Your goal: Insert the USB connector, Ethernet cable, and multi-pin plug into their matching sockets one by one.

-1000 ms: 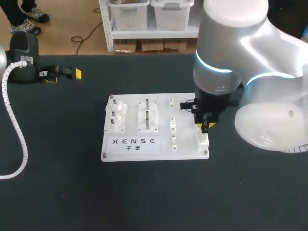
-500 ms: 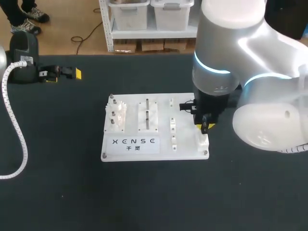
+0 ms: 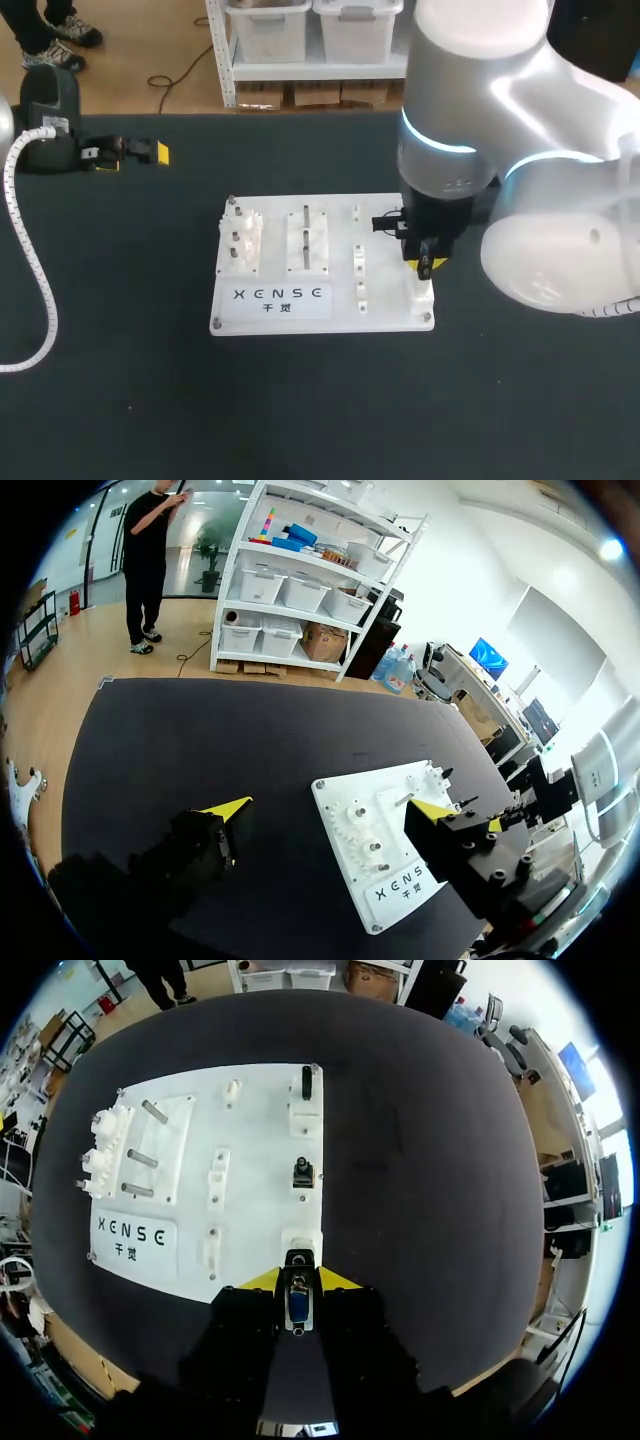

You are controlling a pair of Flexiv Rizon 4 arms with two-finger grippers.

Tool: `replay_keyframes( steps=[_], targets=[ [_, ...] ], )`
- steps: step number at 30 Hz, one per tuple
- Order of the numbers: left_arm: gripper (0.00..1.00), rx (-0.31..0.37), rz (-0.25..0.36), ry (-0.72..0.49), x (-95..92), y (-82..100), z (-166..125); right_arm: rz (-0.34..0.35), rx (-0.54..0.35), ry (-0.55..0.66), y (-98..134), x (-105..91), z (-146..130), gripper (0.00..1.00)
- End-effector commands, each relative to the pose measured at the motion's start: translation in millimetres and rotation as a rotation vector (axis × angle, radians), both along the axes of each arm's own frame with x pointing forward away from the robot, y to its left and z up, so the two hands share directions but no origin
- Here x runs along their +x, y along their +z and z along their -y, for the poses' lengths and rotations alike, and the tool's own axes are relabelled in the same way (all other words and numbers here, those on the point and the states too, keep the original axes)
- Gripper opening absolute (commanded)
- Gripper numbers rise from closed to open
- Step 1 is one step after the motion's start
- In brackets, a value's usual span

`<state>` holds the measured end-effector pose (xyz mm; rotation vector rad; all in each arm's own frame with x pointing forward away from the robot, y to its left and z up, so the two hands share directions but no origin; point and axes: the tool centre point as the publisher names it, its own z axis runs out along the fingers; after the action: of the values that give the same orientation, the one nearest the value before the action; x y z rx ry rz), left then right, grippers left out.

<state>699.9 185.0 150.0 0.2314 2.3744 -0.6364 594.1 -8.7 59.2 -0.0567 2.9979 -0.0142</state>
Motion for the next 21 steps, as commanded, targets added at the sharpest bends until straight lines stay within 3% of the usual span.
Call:
replay_keyframes(
  steps=[1, 14, 21],
  targets=[
    [1.0, 0.0, 0.0, 0.0, 0.0, 0.0, 0, 0.015, 0.002, -0.007, -8, -2.8, 0, 0.0],
    [1.0, 0.0, 0.0, 0.0, 0.0, 0.0, 0, -0.009, 0.022, -0.042, -25, -8.6, 2, 0.0],
    [1.0, 0.0, 0.0, 0.0, 0.0, 0.0, 0, -0.094, 0.014, -0.065, -43, -3.0, -2, 0.0]
  ],
)
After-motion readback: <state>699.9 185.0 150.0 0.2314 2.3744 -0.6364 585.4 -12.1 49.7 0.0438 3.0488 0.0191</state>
